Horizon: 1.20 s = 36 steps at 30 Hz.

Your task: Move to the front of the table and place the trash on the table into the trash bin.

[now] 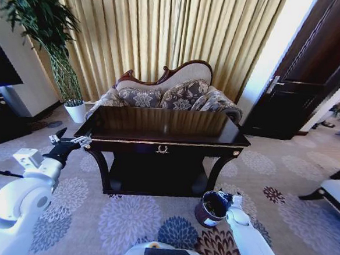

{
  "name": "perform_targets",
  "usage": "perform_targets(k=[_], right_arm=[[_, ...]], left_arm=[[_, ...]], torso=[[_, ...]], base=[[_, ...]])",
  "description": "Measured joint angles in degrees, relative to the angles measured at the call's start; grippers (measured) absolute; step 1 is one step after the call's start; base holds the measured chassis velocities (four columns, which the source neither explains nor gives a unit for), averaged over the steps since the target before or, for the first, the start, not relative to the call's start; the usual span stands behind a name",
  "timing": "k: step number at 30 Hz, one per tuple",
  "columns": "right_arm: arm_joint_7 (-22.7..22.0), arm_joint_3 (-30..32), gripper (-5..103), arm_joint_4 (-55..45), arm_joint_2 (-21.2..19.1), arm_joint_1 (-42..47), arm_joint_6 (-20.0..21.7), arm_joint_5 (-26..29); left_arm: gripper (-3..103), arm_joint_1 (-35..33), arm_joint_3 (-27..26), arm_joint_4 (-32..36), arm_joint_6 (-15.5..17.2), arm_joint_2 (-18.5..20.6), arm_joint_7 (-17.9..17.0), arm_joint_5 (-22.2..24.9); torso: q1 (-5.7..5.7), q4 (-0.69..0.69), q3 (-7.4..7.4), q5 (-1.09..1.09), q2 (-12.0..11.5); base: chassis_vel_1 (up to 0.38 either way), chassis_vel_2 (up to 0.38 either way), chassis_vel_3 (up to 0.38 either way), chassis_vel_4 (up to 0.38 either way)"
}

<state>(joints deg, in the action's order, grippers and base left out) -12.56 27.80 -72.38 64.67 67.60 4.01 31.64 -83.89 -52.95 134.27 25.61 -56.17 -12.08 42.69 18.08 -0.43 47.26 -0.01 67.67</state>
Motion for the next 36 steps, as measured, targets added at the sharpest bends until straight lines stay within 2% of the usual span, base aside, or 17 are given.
perform_targets(k=[2,3,5,7,8,9,11,14,22,36], right_arm=[[-0.02,0.57,100,-9.56,-0.5,2.03,0.67,1.61],[-0.02,0.57,100,-9.56,-0.5,2.03,0.67,1.61],[-0.01,0.92,100,-19.99,-1.03,3.48,2.36,1.81],[-0.01,1.01,100,-23.49,-1.37,3.92,3.07,1.45],[-0.01,1.4,100,-29.52,-2.08,4.6,4.89,1.16],[-0.01,1.4,100,-29.52,-2.08,4.6,4.89,1.16],[-0.14,2.78,100,-40.59,-4.09,6.09,8.09,1.45],[-0.63,4.05,100,-46.53,-5.4,7.55,9.43,2.02],[-2.34,5.86,100,-56.09,-6.6,11.0,11.79,2.81],[-3.7,4.86,100,-59.39,-6.31,11.58,13.75,3.64]], left_arm=[[100,0.06,0.0,0.05,-0.1,-0.17,-0.15,0.03],[100,0.06,0.0,0.05,-0.1,-0.17,-0.15,0.03],[100,0.14,0.0,0.21,-0.27,-0.12,-0.37,0.05],[100,0.14,-0.07,0.26,-0.3,-0.07,-0.45,0.06],[100,0.06,-0.25,0.49,-0.33,-0.04,-0.56,0.09],[100,0.06,-0.25,0.49,-0.33,-0.04,-0.56,0.09],[100,-0.46,-0.68,1.23,-0.41,-0.39,-0.73,0.13],[100,-0.95,-0.91,2.03,-0.42,-0.97,-0.87,0.13],[100,-1.09,-1.26,2.91,-0.06,-1.45,-0.9,0.13],[100,-0.95,-0.95,2.22,0.23,-0.5,-0.27,0.24]], torso=[[-0.01,0.0,0.0,0.0,0.0],[-0.01,0.0,0.0,0.0,0.0],[0.0,0.01,0.0,0.0,0.0],[0.0,0.02,0.0,0.0,0.0],[0.0,0.0,0.0,0.01,0.0],[0.0,0.0,0.0,0.01,0.0],[0.0,0.02,-0.01,-0.01,0.0],[0.0,0.0,-0.01,0.0,0.0],[0.0,-0.01,-0.01,0.01,0.0],[-0.01,0.0,0.0,0.0,0.0]], base=[[0.0,0.0,0.0,0.0],[0.0,0.0,0.0,0.0],[0.0,0.0,0.0,0.0],[0.0,0.0,0.0,0.0],[0.0,0.0,0.0,0.0],[0.0,0.0,0.0,0.0],[0.0,0.0,0.0,0.0],[0.0,0.0,0.0,0.0],[0.0,0.0,0.0,0.0],[0.0,0.0,0.0,0.0]])
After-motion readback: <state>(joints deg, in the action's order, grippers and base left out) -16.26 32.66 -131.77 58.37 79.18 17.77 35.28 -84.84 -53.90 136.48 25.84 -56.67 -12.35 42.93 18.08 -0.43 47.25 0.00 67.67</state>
